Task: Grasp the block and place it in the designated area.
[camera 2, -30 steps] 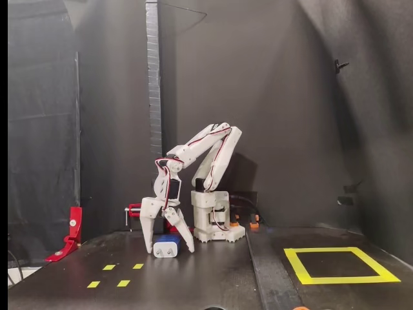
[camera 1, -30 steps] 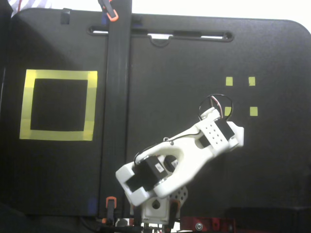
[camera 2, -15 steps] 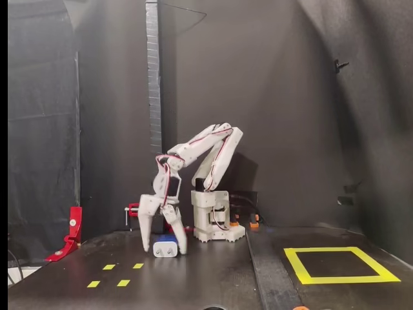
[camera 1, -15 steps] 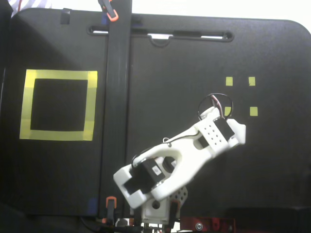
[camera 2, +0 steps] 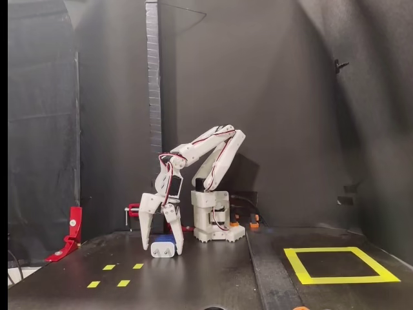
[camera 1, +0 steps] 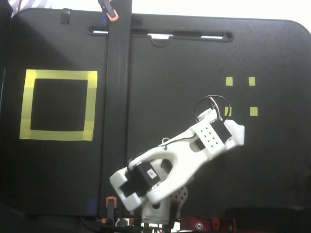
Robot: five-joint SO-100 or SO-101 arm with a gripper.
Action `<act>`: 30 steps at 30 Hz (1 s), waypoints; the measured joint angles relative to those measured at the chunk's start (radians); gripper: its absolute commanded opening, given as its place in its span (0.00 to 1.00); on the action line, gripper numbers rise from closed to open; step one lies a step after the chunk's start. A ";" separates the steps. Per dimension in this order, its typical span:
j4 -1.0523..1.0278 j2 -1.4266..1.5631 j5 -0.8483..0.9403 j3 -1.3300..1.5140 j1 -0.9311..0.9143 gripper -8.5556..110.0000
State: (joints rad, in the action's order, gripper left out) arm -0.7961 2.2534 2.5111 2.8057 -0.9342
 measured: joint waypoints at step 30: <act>-0.176 0.038 -0.006 -0.044 0.017 0.23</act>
State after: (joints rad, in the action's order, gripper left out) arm -0.9725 2.2918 2.5050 2.7612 -0.9173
